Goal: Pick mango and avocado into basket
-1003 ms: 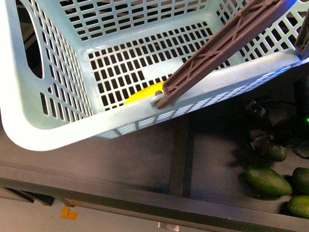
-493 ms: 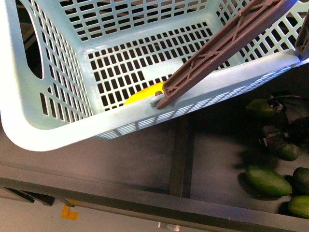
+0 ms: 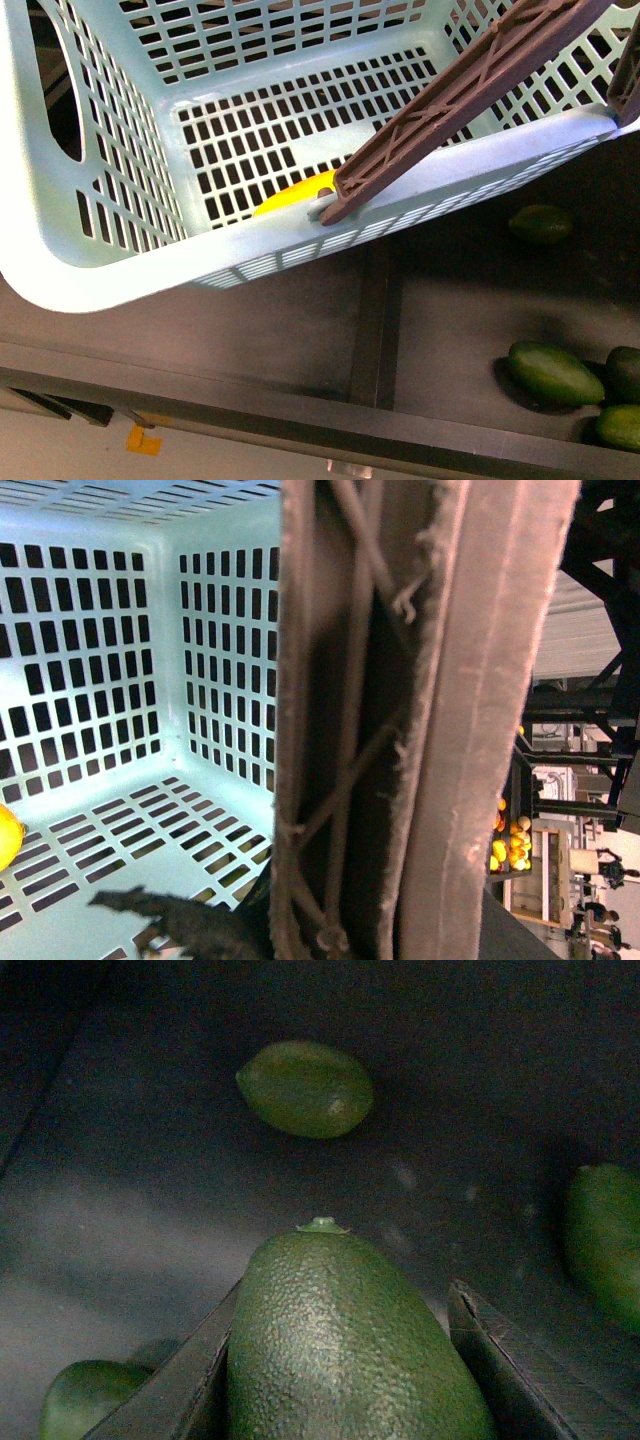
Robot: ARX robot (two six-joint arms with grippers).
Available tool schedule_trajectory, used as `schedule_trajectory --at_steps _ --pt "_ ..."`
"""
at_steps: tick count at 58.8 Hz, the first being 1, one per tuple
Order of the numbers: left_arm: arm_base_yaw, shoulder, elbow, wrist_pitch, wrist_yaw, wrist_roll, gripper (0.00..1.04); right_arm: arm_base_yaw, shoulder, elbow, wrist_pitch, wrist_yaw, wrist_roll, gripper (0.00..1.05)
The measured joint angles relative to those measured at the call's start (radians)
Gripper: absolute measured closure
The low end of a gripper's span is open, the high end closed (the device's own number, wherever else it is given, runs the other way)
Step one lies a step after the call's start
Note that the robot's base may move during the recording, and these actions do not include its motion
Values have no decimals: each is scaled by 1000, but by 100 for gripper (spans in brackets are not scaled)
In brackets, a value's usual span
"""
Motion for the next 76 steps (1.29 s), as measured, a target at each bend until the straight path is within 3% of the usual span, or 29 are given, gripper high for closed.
schedule_trajectory --at_steps 18,24,29,42,52,70,76 --pt "0 0 0 0 0 0 89 -114 -474 -129 -136 -215 26 54" --pt "0 0 0 0 0 0 89 -88 -693 -161 -192 -252 58 54" --pt "0 0 0 0 -1 0 89 -7 -867 -187 -204 -245 126 54" --pt "0 0 0 0 0 0 89 357 -928 -184 -70 3 253 54" --pt "0 0 0 0 2 0 89 530 -797 -152 53 165 258 54" --pt "0 0 0 0 0 0 89 699 -581 -64 185 346 256 54" --pt "0 0 0 0 0 0 89 719 -549 -51 204 387 271 35"
